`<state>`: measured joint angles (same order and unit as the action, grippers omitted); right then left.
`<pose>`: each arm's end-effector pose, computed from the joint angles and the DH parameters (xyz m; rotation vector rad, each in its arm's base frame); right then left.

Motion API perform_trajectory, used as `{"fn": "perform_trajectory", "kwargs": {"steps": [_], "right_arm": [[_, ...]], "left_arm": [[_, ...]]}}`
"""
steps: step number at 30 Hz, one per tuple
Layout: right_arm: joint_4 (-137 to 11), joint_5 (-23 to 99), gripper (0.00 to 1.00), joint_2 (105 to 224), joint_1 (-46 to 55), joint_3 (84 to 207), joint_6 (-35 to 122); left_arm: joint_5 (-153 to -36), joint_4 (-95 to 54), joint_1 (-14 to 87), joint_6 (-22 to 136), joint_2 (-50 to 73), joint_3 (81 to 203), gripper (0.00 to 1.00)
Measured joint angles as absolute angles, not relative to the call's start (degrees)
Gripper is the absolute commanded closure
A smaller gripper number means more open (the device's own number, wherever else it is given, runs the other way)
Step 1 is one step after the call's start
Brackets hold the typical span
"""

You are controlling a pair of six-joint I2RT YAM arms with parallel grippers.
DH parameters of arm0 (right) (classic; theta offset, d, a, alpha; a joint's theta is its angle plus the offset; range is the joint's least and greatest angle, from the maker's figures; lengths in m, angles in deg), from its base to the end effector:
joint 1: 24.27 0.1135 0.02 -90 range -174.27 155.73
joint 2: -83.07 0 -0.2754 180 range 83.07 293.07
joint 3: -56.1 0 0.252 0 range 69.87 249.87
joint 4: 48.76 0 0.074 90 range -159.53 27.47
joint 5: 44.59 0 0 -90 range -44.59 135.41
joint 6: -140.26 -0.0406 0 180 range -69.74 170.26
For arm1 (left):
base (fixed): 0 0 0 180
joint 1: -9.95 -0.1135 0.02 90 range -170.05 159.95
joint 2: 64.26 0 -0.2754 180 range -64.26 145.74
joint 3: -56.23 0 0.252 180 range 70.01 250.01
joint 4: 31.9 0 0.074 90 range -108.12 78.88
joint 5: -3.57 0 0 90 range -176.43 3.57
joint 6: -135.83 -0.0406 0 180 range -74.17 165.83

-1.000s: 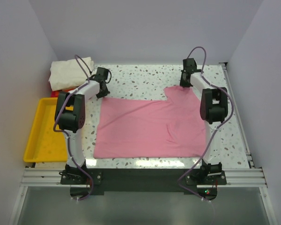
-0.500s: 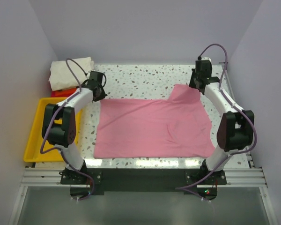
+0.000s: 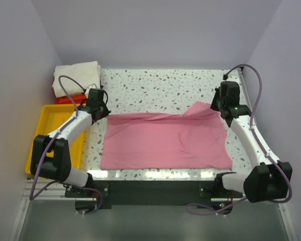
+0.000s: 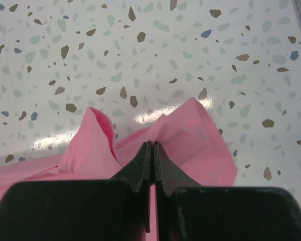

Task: Fold and stack the t-shirts
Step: Fold the tshirt

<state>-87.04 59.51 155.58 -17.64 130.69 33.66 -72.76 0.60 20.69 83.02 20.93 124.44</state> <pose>0.2798 0.0226 0.3184 0.3252 2.1566 -0.0413 0.3080 -0.0486 0.2281 -0.6529 2.3138 -0.0970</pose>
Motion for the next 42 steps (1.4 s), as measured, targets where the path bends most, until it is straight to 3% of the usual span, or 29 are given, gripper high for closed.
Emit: {"fn": "perform_trajectory", "kwargs": {"steps": [19,42], "right_arm": [[-99.4,59.4,1.0,136.1,-17.6,122.5,32.5],[-113.9,53.3,0.99,129.3,-15.9,112.2,23.1]], "left_arm": [[-72.8,0.9,21.7,85.9,2.4,110.8,1.0],[-73.2,0.8,22.0,88.9,-0.5,100.9,1.0]]}}
